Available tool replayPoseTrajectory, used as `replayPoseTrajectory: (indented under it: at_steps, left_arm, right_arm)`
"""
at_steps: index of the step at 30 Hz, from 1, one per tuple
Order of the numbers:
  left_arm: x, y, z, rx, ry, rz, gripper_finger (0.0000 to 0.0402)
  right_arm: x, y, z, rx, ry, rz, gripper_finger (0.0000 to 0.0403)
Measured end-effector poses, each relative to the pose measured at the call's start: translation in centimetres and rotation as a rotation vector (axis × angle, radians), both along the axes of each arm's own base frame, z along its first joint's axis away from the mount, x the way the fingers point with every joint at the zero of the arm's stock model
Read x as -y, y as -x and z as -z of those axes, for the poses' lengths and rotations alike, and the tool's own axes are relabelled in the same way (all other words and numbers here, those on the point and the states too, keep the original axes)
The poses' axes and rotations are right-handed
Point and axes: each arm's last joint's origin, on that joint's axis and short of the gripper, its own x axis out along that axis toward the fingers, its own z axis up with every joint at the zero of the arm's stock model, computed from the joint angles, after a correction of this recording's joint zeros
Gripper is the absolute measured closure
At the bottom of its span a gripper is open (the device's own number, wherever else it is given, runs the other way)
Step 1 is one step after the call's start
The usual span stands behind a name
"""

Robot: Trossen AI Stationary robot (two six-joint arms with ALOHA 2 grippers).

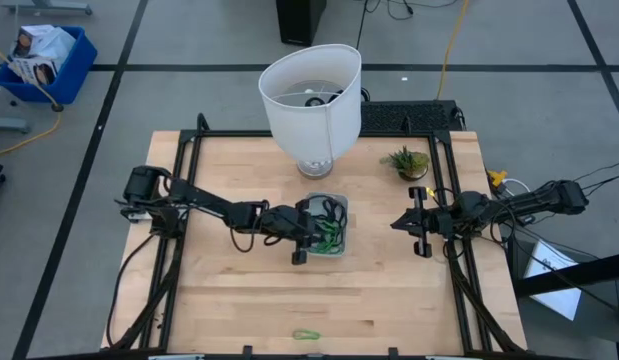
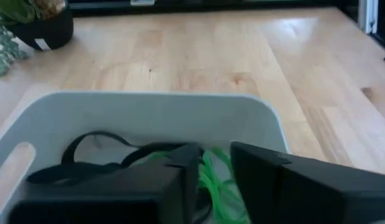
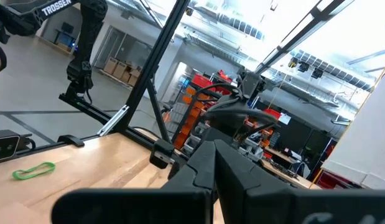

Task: Pick and place rubber bands into bin
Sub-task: Put the green rubber band into the gray bin

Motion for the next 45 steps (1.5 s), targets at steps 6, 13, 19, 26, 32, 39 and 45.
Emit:
replayPoseTrajectory:
  at_steps: [6, 13, 19, 26, 32, 39, 45]
  left_arm:
    - [0.0, 0.0, 0.0, 0.001, 0.0, 0.0, 0.0233]
    - [1.7, 0.5, -0.3, -0.005, -0.094, 0.17, 0.0235]
    - [6.6, 2.1, -0.6, -0.025, -0.12, 0.365, 0.0368]
    - [10.6, 4.3, 0.4, -0.118, -0.142, 0.337, 0.0397]
    - [11.9, 7.0, 1.1, -0.061, -0.242, 0.222, 0.0398]
    - [10.7, 11.6, 0.3, 0.119, -0.188, 0.107, 0.0398]
    - [9.5, 15.2, 1.4, 0.219, -0.113, 0.045, 0.0397]
  right_arm:
    - [0.0, 0.0, 0.0, -0.001, 0.0, 0.0, 0.0403]
    - [0.0, 0.0, 0.0, -0.001, 0.0, 0.0, 0.0403]
    - [0.0, 0.0, 0.1, -0.012, 0.003, 0.0, 0.0403]
    - [0.0, -0.1, 0.1, -0.019, -0.014, -0.005, 0.0403]
    - [-0.1, -0.5, 0.6, -0.071, -0.031, -0.016, 0.0403]
    - [-1.7, -3.0, 0.4, -0.254, -0.035, -0.09, 0.0403]
    - [-5.2, -7.6, -1.2, -0.374, 0.003, -0.087, 0.0403]
